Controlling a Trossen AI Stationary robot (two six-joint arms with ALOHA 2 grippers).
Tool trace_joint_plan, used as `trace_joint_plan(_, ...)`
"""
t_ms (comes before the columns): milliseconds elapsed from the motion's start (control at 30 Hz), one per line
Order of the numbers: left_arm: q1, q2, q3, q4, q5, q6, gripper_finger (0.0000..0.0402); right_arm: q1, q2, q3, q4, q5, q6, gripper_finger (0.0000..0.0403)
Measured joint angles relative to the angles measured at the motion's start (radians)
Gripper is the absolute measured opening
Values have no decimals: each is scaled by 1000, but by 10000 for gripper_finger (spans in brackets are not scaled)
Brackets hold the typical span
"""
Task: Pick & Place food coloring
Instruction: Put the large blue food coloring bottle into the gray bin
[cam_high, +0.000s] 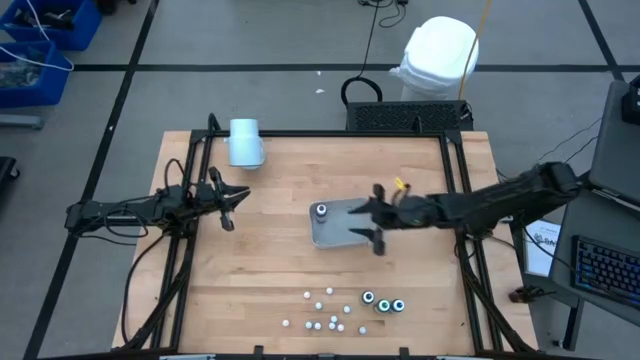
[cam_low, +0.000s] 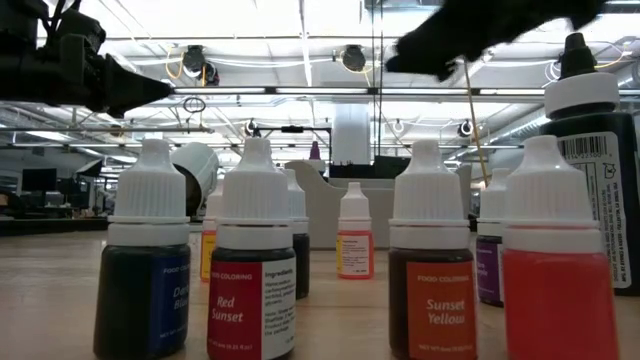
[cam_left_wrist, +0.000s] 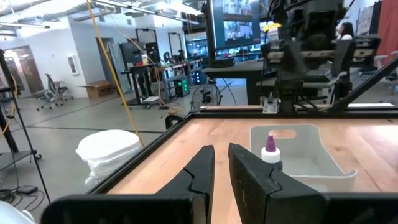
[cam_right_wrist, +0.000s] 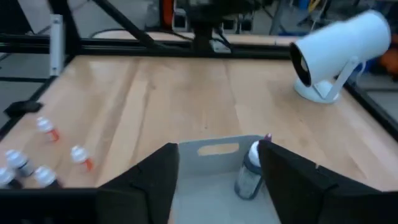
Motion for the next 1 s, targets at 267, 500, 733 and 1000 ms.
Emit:
trace_joint_plan(267,0,0,0,-16,4,-3,56,186,-208,-403,432,231,-8,99)
trace_joint_plan(500,0,0,0,70,23,71,56,216,-210,-651,767,244,-16,36)
trace_joint_plan(733,0,-1,0,137,9,61,56,216,-198,-673,785,242,2,2)
trace_joint_plan(1000,0,0,0,179,96,48,56,218,-198,-675,779,238,59,1)
